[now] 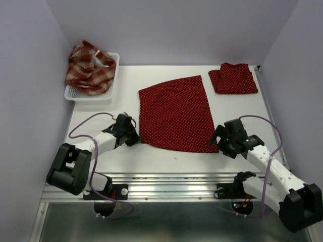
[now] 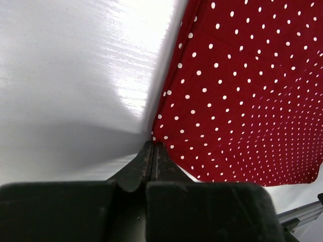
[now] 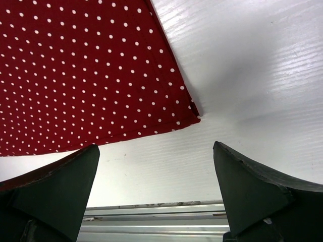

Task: Fold and stack the skirts
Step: Flatten the skirt out, then fold the skirt

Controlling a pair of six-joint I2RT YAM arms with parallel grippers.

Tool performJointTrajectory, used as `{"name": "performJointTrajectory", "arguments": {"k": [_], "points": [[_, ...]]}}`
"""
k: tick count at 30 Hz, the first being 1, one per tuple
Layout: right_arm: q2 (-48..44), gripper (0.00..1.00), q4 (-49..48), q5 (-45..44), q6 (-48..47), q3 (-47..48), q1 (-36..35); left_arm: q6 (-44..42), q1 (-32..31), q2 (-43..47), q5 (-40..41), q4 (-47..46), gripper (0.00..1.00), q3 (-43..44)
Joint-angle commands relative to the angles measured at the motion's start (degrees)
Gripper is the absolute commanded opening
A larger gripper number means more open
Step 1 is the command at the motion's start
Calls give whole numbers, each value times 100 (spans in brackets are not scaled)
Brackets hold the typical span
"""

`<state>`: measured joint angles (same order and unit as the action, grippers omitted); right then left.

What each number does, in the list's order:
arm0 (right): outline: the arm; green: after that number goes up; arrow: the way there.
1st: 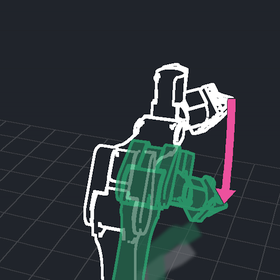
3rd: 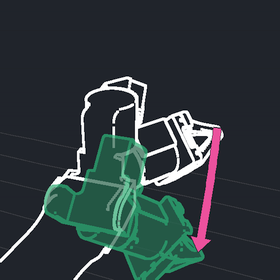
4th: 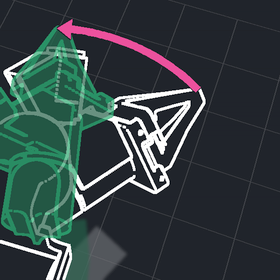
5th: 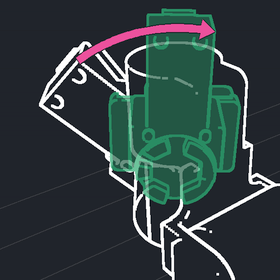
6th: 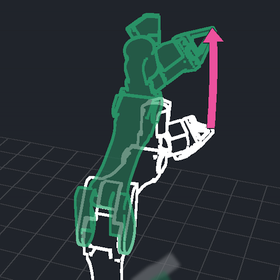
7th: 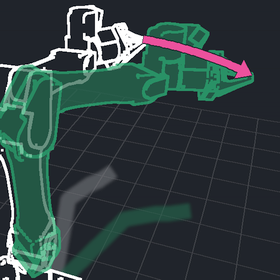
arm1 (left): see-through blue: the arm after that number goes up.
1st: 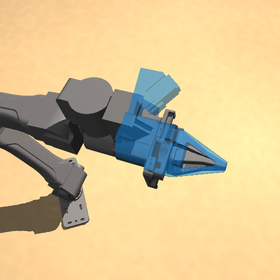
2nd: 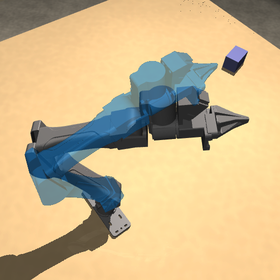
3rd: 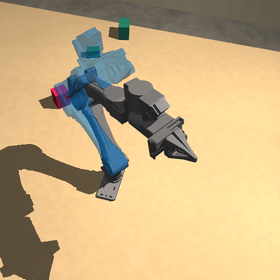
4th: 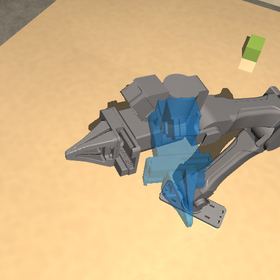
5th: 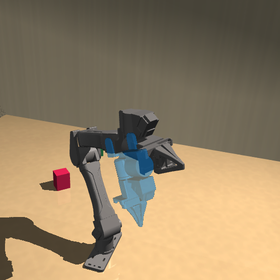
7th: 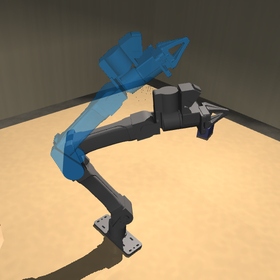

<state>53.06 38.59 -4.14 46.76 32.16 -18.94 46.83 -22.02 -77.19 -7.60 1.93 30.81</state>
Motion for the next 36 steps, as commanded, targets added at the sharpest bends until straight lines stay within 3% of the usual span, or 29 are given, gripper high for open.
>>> {"name": "performJointTrajectory", "arguments": {"k": [1,7,13,16,26,31,36], "points": [[-120,100,96,-140,131,-70,-31,-174,-30,89,162,255,0,-57],[213,100,-88,-175,210,-131,-31,-192,-30,459,294,422,0,-101],[477,96,-1036,89,395,-499,-31,-209,-39,485,267,483,0,-92],[451,80,-1283,19,526,-632,-31,-227,-30,512,276,475,0,-101],[469,47,-1328,-201,738,-869,-31,-262,-30,538,276,554,0,13],[109,3,-1319,-254,773,-931,-31,-262,-39,766,215,729,0,39],[-768,1,-680,-8,597,-502,-31,-402,-39,1502,223,1291,0,66]]}}
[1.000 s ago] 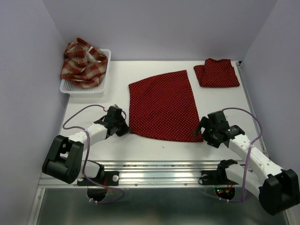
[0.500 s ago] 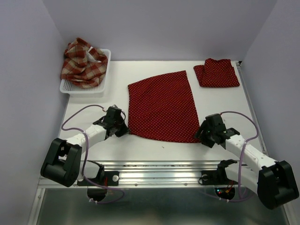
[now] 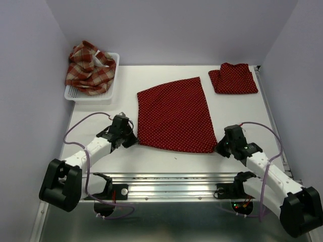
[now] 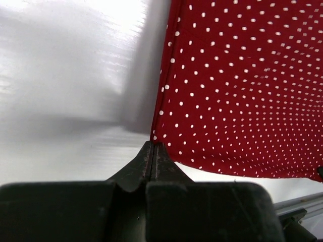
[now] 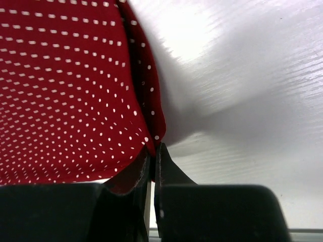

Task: Fold and stack the skirts
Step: Fold the skirt

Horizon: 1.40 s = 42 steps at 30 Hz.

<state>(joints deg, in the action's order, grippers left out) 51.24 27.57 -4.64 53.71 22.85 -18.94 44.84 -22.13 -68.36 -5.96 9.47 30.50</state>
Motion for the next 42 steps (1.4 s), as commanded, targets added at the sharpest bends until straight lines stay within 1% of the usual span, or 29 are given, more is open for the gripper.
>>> {"name": "performJointTrajectory", "arguments": {"k": [1,4,7,9,12,15,18,21,23,26,29,33,36,42], "points": [[-720,1,555,43,-150,431,-31,-230,-28,752,77,651,0,96],[-1168,1,1231,95,-221,851,-31,-405,-28,1157,-212,915,0,149],[-1545,1,2021,113,-212,1395,-31,-432,-46,1412,-493,1467,0,359],[-1731,1,2330,60,-168,1616,-31,-423,-46,1554,-617,1679,0,448],[-2012,1,2813,-36,-142,2037,-31,-345,-37,2017,-898,1979,0,518],[-2118,1,3148,60,-151,2503,-31,-257,-54,2343,-1179,2286,0,641],[-2119,1,3351,34,-221,2750,-31,-178,-46,2590,-1268,2436,0,799],[-2014,1,3247,-28,-344,2935,-31,-151,-55,2635,-1320,2428,0,1018],[-1917,1,3097,-237,-475,3119,-31,-160,-46,2547,-1190,2393,0,1168],[-1688,1,2807,-467,-572,3243,-31,-168,-55,2363,-1162,2130,0,1282],[-1381,1,2385,-485,-625,3217,-31,-195,-55,2011,-1145,1927,0,1519],[-907,1,1780,-713,-713,3225,-31,-274,-55,1485,-750,1830,0,1958],[-617,1,1305,-889,-844,3313,-31,-274,-54,1116,-618,1610,0,2257],[-10,1,962,-1398,-1091,3682,-31,-318,-19,553,-267,1592,0,2715]]}}
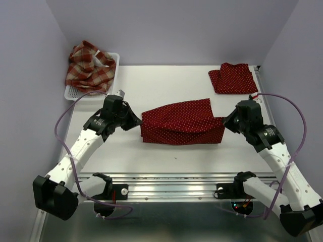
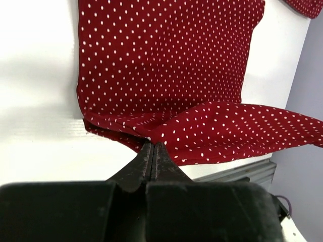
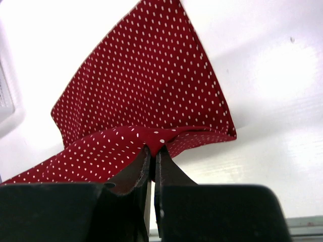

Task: Fold and stack the skirts
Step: Fold the skirt

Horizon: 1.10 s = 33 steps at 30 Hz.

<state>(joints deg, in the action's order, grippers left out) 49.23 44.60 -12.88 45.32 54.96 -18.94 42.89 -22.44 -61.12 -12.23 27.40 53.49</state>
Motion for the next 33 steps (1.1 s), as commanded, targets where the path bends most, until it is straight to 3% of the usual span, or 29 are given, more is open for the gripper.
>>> {"name": "performJointTrajectory", "arguments": {"k": [1,17,33], "points": [[227,1,-812,-601,-269,489,-31,-123,37,-241,396,-182,0,460],[1694,1,-1928,-1286,-357,700,-31,-493,451,-1780,590,-287,0,1198],[3259,0,-2939,-1234,-603,832,409,-545,635,-3019,924,-753,0,1541]]}}
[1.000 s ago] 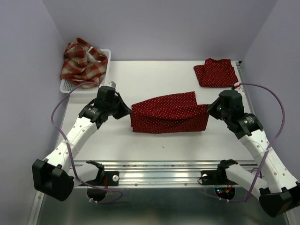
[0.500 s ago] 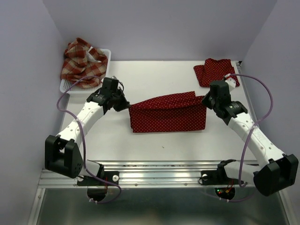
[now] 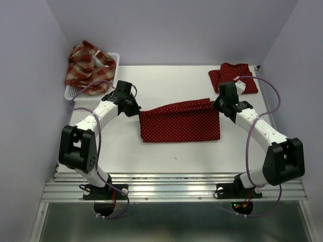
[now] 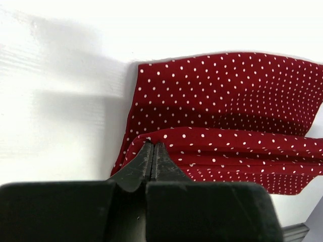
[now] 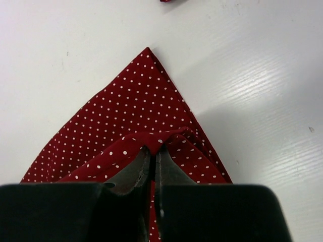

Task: Fold and stack the skirts
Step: Fold the skirt

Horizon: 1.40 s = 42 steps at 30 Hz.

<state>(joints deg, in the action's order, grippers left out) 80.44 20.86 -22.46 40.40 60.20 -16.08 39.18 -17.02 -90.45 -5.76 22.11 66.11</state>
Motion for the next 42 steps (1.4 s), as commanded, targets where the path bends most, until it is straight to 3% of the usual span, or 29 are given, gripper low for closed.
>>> {"name": "performJointTrajectory", "arguments": {"k": [1,16,31,32,34,36,37,39,42], "points": [[199,1,-618,-268,-112,325,183,-174,93,-191,295,-268,0,315],[1570,1,-768,57,-41,782,395,-147,146,-1299,470,-260,0,798],[2599,10,-733,101,143,1292,500,-270,181,-1905,619,-146,0,1255],[2669,11,-715,110,143,1327,500,-279,181,-1914,689,-111,3,1282],[2722,20,-706,119,187,1345,500,-297,181,-1941,673,-93,22,1317],[2766,27,-706,101,231,1371,500,-305,181,-1923,664,-110,27,1317],[2766,38,-706,110,231,1423,500,-314,190,-1915,681,-110,36,1352],[2757,40,-636,206,153,1529,500,-332,190,-1888,716,-66,42,1396],[2626,59,-610,425,-31,1749,500,-323,190,-1678,690,-101,50,1431]]}}
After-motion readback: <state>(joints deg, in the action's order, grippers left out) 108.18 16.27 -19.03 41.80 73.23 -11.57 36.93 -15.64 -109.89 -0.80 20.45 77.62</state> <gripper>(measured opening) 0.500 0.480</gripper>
